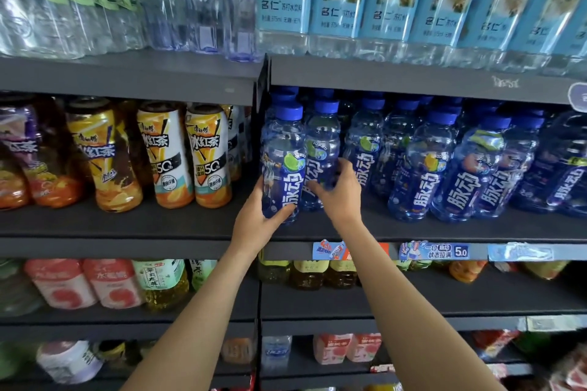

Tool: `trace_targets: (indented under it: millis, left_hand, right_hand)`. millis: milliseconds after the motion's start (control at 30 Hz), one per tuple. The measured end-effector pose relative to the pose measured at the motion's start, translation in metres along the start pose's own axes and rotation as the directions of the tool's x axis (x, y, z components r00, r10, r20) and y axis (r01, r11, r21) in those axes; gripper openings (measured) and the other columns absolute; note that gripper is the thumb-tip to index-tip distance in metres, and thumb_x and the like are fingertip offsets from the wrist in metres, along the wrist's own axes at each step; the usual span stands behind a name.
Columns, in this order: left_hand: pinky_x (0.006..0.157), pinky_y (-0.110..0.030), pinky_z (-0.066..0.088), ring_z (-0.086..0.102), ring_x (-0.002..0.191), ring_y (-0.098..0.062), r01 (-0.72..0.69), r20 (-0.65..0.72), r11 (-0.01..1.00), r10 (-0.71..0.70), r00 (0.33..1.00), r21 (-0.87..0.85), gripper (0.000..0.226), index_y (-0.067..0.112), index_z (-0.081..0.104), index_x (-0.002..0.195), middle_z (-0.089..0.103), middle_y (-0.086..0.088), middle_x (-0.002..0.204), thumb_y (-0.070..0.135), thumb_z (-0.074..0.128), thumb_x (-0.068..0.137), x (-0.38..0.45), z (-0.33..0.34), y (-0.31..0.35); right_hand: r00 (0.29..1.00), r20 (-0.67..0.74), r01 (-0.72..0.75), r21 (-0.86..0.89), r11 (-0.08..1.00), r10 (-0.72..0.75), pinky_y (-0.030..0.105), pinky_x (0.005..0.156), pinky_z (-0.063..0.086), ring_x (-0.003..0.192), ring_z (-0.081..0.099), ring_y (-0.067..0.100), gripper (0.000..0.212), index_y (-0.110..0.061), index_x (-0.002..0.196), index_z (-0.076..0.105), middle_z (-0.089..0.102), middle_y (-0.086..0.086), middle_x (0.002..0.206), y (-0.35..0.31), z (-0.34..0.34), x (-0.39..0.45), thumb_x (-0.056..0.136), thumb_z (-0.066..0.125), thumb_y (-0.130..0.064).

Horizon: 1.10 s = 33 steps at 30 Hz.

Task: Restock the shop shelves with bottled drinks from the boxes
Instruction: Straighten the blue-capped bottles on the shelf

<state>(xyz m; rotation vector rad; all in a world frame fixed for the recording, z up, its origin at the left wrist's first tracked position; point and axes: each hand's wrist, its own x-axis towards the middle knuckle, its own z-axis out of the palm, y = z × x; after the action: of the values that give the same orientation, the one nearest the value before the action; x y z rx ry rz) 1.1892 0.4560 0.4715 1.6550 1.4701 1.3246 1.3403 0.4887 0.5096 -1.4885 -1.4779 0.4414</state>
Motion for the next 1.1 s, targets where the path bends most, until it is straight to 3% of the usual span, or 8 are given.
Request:
trace_targets:
  millis: [167,433,500,567,633,733,867,1100]
  left_hand:
    - [0.089,-0.022,0.042,0.052,0.114,-0.009,-0.007,-0.067,1.0,0.005,0.998,-0.028,0.077,0.016,0.036,0.138,0.051,0.002,0.132,0.032,0.075,0.074,0.003,0.001,-0.006]
    - [0.079,-0.032,0.043,0.044,0.115,-0.018,0.032,-0.289,0.986,0.017,0.957,0.163,0.082,0.013,0.039,0.123,0.047,-0.004,0.12,0.045,0.081,0.06,0.001,0.013,0.0]
    - [0.079,-0.033,0.042,0.041,0.116,-0.02,0.051,-0.305,0.977,0.015,0.952,0.209,0.086,0.013,0.037,0.124,0.046,-0.006,0.12,0.049,0.08,0.059,0.0,0.015,0.002]
    - [0.081,-0.037,0.044,0.039,0.118,-0.022,0.059,-0.29,0.971,0.011,0.957,0.232,0.089,0.011,0.035,0.126,0.044,-0.007,0.122,0.052,0.079,0.059,0.001,0.015,0.003]
    - [0.088,-0.04,0.043,0.035,0.122,-0.023,0.054,-0.24,0.972,0.003,0.971,0.23,0.093,0.011,0.033,0.131,0.04,-0.007,0.127,0.054,0.076,0.062,0.002,0.013,0.003]
    - [0.099,-0.036,0.034,0.028,0.129,-0.021,0.01,-0.149,0.985,0.017,0.989,0.173,0.088,0.014,0.027,0.139,0.037,-0.005,0.135,0.045,0.073,0.071,0.001,0.01,0.003]
    - [0.092,-0.026,0.032,0.038,0.125,-0.021,-0.035,-0.085,0.991,0.046,0.995,0.13,0.073,0.015,0.037,0.134,0.049,-0.003,0.129,0.024,0.075,0.073,0.002,0.005,0.002]
    - [0.088,-0.039,0.047,0.048,0.116,-0.021,0.046,-0.148,0.996,-0.033,0.988,0.082,0.072,0.016,0.04,0.116,0.052,-0.002,0.119,0.035,0.083,0.062,0.006,0.004,-0.005]
  right_hand:
    - [0.997,0.019,-0.073,0.018,0.997,0.073,0.029,0.084,0.043,0.11,0.056,0.026,0.061,-0.004,0.132,0.04,0.059,0.011,0.118,-0.001,-0.002,0.017,0.082,0.071,-0.018]
    - [0.995,0.084,-0.047,-0.095,0.994,0.055,0.034,0.092,0.044,0.116,0.053,0.028,0.063,-0.003,0.136,0.036,0.055,0.013,0.127,0.001,-0.006,0.028,0.084,0.069,-0.018]
    - [0.993,-0.069,0.081,-0.16,0.984,-0.093,0.031,0.093,0.04,0.117,0.049,0.027,0.053,-0.002,0.131,0.039,0.053,0.014,0.126,0.002,-0.008,0.02,0.086,0.065,-0.014]
    - [0.932,-0.308,0.13,-0.208,0.969,-0.191,0.033,0.097,0.036,0.121,0.041,0.03,0.053,0.001,0.131,0.039,0.044,0.017,0.13,0.002,-0.013,0.015,0.086,0.064,-0.012]
    - [0.922,-0.382,0.006,-0.153,0.988,-0.065,0.038,0.102,0.035,0.128,0.034,0.033,0.067,0.002,0.138,0.029,0.035,0.02,0.138,0.004,-0.021,0.022,0.085,0.066,-0.015]
    - [0.946,-0.251,-0.229,-0.073,0.971,0.204,0.041,0.099,0.037,0.13,0.036,0.037,0.083,0.001,0.143,0.017,0.029,0.021,0.145,0.007,-0.025,0.039,0.084,0.068,-0.023]
    - [0.955,-0.222,-0.231,-0.149,0.962,0.195,0.04,0.078,0.045,0.113,0.05,0.042,0.073,0.002,0.135,0.025,0.026,0.021,0.143,0.005,-0.024,0.048,0.084,0.067,-0.028]
    - [0.958,-0.231,-0.201,-0.107,0.974,0.172,0.04,0.083,0.042,0.117,0.046,0.04,0.072,0.001,0.133,0.029,0.034,0.023,0.138,0.006,-0.035,0.031,0.081,0.071,-0.028]
